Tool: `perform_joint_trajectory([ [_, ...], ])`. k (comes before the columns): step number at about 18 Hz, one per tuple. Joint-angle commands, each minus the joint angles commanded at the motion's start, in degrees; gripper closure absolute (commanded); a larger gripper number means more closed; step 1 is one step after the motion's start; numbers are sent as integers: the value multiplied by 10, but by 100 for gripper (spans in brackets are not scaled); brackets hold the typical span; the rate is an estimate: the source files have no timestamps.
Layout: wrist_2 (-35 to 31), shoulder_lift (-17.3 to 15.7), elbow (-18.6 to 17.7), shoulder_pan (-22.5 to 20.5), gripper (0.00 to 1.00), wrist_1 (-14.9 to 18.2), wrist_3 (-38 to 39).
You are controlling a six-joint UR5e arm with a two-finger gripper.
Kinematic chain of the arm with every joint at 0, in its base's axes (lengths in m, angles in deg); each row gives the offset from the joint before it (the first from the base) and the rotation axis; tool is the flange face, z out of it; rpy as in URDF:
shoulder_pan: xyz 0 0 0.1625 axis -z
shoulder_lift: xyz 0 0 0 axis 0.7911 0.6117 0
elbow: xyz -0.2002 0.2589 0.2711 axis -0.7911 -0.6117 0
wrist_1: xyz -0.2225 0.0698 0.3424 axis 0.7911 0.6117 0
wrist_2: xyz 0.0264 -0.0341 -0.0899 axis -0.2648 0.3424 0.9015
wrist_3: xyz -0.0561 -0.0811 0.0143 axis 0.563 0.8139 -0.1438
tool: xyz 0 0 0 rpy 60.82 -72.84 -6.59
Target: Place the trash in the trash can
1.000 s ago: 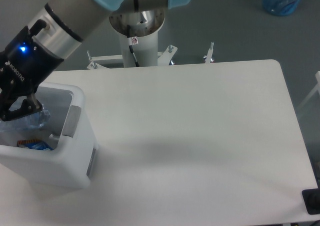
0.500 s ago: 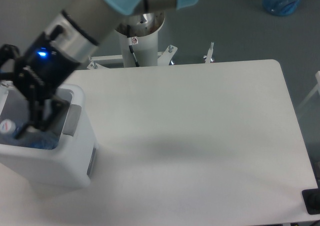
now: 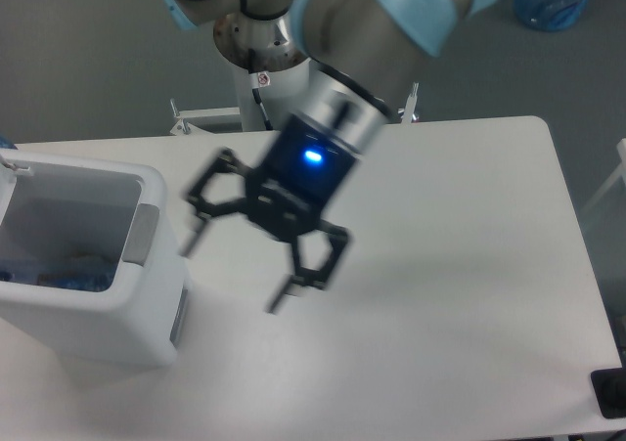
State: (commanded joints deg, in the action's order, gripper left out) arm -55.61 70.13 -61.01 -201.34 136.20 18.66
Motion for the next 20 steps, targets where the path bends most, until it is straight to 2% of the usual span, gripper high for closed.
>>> perform_joint_trajectory([
  [4, -87, 0, -31, -24, 0, 0, -76],
  [8, -205, 6, -31, -26, 0, 1, -92],
  [13, -275, 28, -27, -24, 0, 5, -120],
  [15, -294, 33, -26, -22, 0, 6, -167],
  [17, -322, 34, -26, -21, 0, 24, -222],
  [20, -385, 34, -24, -21, 0, 82, -344],
])
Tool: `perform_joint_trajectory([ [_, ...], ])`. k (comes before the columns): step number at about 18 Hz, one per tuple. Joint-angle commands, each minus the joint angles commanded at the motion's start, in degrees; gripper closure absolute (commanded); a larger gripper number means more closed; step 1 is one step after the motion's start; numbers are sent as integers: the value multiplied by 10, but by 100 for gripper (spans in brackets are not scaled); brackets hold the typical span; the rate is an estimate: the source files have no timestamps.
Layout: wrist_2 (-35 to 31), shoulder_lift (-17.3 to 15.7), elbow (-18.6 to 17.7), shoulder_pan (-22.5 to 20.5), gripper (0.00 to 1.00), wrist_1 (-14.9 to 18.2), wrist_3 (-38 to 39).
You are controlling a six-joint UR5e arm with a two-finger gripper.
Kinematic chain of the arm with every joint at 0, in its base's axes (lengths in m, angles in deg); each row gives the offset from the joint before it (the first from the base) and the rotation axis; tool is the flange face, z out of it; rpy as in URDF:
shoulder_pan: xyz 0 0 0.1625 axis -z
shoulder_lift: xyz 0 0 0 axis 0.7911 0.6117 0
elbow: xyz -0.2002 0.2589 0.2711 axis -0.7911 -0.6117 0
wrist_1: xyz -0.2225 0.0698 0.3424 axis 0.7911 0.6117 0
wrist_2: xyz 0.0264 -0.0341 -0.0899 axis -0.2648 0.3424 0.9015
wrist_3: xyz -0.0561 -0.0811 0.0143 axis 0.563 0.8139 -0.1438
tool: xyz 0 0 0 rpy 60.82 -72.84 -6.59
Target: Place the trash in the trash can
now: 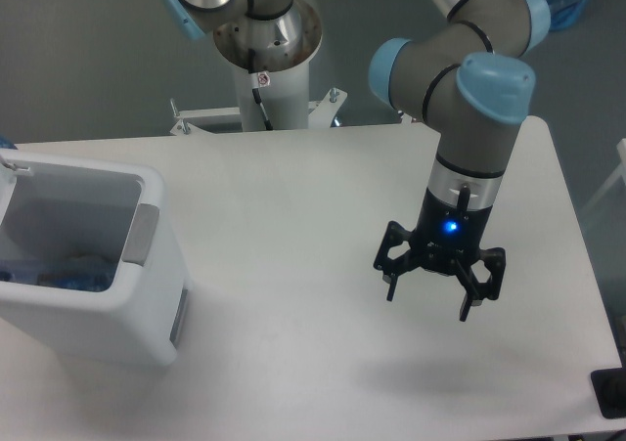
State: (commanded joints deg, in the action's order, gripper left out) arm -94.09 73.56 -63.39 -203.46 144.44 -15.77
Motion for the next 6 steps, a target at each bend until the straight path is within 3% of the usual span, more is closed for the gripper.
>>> perform_joint_trajectory([
  [2, -33, 0, -1, 0, 0, 17, -49],
  [6, -79, 9, 4, 5, 0, 21, -58],
])
